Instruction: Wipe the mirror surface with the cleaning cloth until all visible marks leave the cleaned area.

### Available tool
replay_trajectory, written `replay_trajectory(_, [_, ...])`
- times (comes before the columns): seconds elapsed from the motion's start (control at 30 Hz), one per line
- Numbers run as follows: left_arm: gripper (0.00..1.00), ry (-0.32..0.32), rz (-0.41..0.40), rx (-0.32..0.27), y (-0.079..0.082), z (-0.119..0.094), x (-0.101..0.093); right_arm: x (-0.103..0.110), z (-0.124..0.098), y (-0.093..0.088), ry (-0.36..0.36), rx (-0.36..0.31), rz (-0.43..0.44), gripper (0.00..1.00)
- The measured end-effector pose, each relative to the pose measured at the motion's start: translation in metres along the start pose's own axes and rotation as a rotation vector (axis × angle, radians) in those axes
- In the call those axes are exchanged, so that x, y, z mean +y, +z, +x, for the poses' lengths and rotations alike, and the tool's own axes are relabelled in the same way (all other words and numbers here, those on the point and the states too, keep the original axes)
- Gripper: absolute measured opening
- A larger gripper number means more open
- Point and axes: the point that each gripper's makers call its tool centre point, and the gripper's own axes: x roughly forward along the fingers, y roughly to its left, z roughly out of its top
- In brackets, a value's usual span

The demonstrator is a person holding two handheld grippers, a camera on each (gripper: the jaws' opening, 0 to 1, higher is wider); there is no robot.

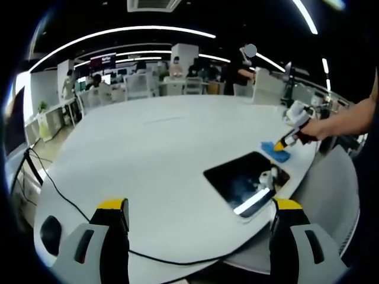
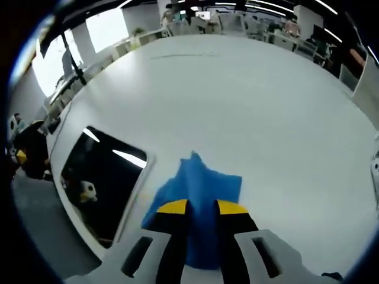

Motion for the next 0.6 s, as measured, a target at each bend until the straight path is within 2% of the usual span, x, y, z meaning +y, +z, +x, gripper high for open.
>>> replay_trajectory(0.1, [1.00, -0.007, 0.004, 0.004, 0.003, 0.001, 0.004, -0.005, 0.001, -0.001, -0.041, 0.007, -0.050, 0.07])
replay_trajectory(0.17, [1.00, -0.009, 0.003, 0.000, 0.006, 0.001, 0.010, -0.002, 0.000, -0.001, -0.049, 0.027, -0.049, 0.02])
replay_trajectory(0.27, [1.00, -0.015, 0.001, -0.003, 0.010, 0.004, 0.017, -0.004, 0.002, -0.001, -0.063, 0.038, -0.038, 0.01])
replay_trajectory(0.43, [1.00, -0.034, 0.002, 0.006, 0.018, 0.010, 0.018, -0.005, 0.000, -0.002, -0.049, 0.039, 0.064, 0.00])
replay_trajectory(0.6, [1.00, -0.040, 0.004, 0.010, 0.022, 0.013, 0.010, 0.000, -0.005, -0.009, -0.025, 0.062, 0.101, 0.00])
